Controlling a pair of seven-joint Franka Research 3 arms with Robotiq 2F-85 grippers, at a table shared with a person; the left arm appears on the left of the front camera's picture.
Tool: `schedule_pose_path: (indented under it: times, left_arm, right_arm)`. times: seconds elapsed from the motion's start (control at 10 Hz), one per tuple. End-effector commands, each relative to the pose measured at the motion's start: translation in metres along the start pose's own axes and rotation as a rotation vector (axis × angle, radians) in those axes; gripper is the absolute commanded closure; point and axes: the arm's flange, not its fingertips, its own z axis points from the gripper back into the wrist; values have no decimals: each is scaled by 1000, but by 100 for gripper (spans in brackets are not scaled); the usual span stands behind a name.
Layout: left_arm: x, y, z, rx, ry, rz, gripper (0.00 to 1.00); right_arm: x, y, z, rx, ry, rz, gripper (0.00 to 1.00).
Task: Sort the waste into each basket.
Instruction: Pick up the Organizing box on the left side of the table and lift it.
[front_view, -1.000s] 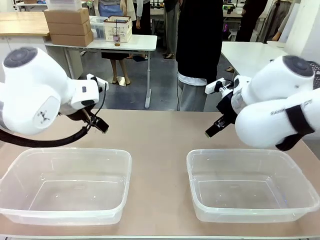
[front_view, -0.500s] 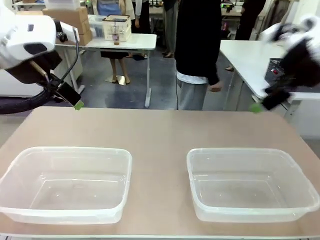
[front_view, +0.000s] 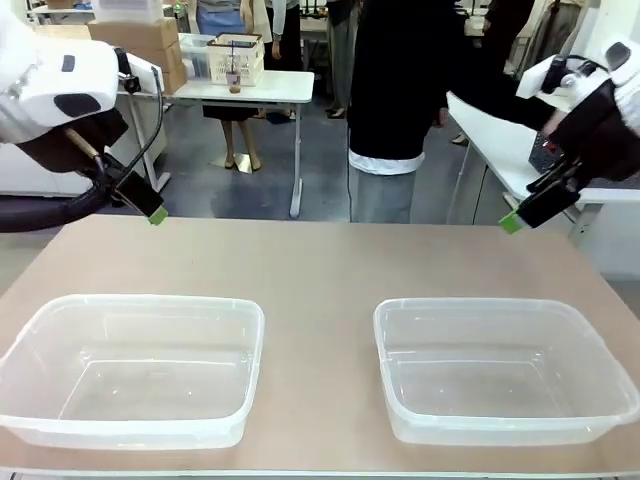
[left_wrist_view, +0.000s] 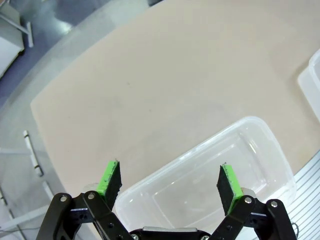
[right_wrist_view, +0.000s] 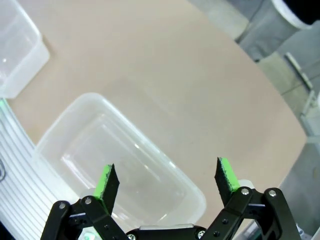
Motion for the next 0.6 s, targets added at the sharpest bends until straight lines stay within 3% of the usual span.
schedule_pose_path:
  times: [0.0,0.1,0.2,0.4,0.5]
  left_arm:
    - [-2,5,23,-289,-34,-30,0]
    - [-15,25,35,-478,-104,-6,0]
    - [-37,49,41,-578,-150,102,0]
    - [-81,85,35,-839,-294,362,0]
    - [-97,95,34,-900,-365,442,0]
  right_arm:
    - [-9,-8,29,180,-81,82,0]
    - [-26,-31,51,496,-154,69,0]
    - [-50,-62,71,660,-304,-98,0]
    - [-93,-116,85,798,-410,-634,0]
    - [-109,-128,80,825,-431,-770,0]
